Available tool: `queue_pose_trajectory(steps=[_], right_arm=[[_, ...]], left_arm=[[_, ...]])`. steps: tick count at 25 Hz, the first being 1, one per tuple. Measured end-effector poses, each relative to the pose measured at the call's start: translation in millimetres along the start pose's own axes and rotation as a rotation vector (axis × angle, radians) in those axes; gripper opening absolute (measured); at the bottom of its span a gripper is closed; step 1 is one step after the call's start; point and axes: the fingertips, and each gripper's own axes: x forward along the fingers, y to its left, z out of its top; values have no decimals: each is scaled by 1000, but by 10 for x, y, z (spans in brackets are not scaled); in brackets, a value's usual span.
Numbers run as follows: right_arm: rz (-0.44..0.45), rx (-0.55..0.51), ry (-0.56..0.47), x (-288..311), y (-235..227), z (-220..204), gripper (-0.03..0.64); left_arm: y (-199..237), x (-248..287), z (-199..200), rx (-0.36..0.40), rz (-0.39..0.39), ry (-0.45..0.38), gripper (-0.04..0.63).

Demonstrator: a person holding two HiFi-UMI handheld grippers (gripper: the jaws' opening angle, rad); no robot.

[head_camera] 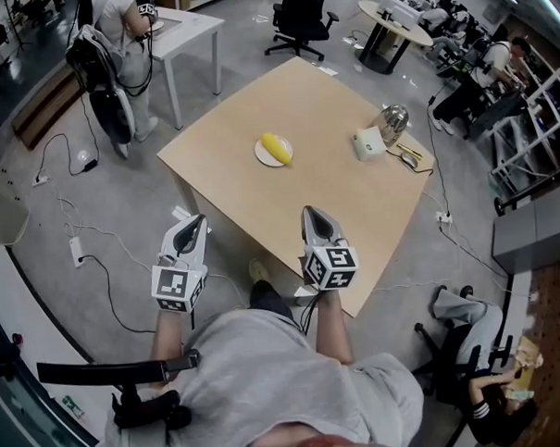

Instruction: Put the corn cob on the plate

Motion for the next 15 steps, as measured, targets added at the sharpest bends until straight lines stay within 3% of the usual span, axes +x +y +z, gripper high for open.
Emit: queue_pose_trajectory(steps=[15], right_arm=[[7,3,2,27,11,-40,5]], left_arm=[[31,5,-25,-5,3,0,20]])
